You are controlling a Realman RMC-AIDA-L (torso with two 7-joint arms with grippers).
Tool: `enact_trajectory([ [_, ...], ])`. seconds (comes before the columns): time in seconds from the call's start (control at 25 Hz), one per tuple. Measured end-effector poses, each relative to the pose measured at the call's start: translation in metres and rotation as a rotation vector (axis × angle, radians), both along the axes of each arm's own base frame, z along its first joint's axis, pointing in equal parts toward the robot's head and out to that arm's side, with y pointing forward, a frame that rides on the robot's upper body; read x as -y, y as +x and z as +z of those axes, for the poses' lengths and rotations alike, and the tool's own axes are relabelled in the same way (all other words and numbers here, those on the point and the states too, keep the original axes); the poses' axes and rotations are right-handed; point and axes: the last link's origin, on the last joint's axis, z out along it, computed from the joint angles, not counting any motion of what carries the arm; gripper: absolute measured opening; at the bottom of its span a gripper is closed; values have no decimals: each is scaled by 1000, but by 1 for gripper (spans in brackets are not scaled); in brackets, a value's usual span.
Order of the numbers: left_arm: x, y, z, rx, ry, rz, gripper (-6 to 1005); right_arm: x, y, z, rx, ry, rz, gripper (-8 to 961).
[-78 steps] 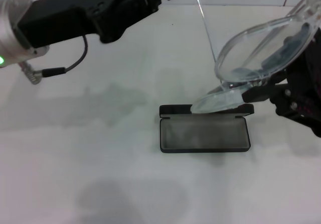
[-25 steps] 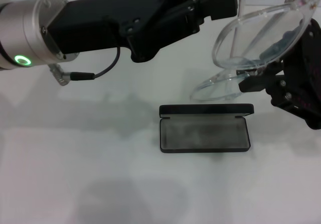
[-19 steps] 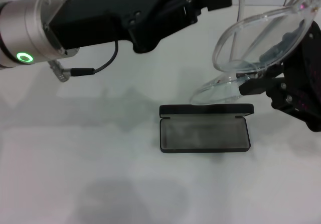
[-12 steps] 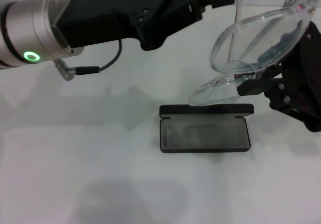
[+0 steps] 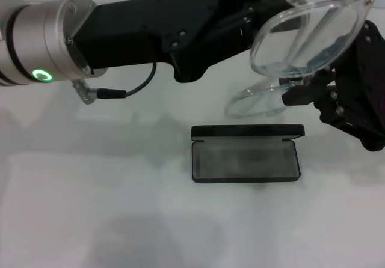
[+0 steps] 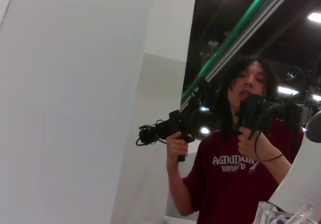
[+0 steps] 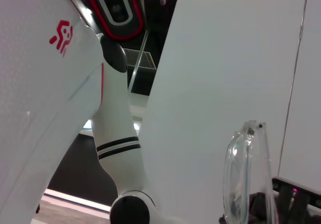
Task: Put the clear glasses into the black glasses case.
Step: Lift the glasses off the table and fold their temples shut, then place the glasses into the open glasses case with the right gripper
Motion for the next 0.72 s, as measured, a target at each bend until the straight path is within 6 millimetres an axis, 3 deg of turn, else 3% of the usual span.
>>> enact_trajectory([
  [0.24, 0, -4, 2, 8, 7, 10, 34, 0, 0, 0, 0, 2, -1, 53],
  [0.44, -7, -15, 16, 37, 78, 67, 33, -2, 0, -2, 10, -3, -11, 53],
  [0.64, -15, -34, 36, 31, 163, 140, 33, -8, -3, -6, 40, -46, -79, 54],
  [0.68, -16, -43, 43, 26, 190, 170, 33, -11, -5, -6, 58, -64, -98, 54],
  [0.72, -18, -67, 63, 2, 254, 244, 33, -15, -9, -7, 99, -95, -124, 54],
])
